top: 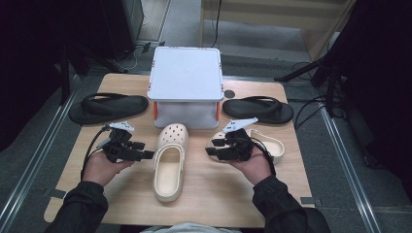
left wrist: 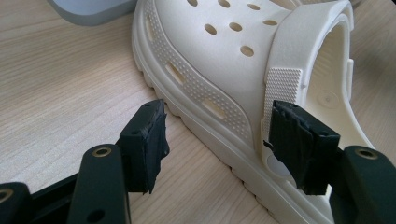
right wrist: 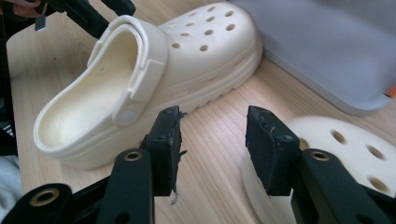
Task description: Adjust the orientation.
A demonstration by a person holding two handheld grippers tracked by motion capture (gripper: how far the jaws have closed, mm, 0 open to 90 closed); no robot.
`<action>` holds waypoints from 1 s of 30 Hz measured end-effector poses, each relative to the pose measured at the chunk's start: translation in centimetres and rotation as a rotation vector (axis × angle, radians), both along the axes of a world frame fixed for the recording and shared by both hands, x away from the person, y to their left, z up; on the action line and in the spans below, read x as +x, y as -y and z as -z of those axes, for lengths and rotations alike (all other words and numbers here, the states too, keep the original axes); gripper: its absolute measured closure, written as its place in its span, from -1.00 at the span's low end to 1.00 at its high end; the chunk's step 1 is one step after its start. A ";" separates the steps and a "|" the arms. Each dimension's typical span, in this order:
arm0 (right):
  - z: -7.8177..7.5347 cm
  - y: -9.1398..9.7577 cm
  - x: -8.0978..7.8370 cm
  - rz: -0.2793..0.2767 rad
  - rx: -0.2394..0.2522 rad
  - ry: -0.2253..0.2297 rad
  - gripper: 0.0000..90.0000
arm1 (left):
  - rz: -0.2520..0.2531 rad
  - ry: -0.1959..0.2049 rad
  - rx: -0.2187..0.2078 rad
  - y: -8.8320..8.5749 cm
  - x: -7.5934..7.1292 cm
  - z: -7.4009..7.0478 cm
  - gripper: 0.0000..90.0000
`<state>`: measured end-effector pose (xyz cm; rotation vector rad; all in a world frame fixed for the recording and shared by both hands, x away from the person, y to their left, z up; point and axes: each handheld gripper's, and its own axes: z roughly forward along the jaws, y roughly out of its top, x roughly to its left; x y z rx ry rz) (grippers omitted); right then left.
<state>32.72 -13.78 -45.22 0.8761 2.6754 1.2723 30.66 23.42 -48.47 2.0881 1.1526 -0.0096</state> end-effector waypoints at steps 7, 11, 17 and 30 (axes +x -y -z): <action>-0.3 2.9 -0.6 0.030 -0.002 0.010 0.26 | -0.003 0.001 0.005 0.1 0.3 -0.2 -0.18; -0.4 4.3 -0.9 0.055 -0.006 0.010 0.26 | 0.001 0.002 0.009 0.3 0.5 -0.3 -0.18; -0.7 5.9 -1.2 0.079 -0.005 0.010 0.26 | 0.000 -0.027 0.011 0.4 1.2 0.2 -0.16; -1.0 10.9 -1.5 0.197 0.014 -0.005 0.25 | -0.011 0.011 0.015 0.5 2.0 -0.1 -0.14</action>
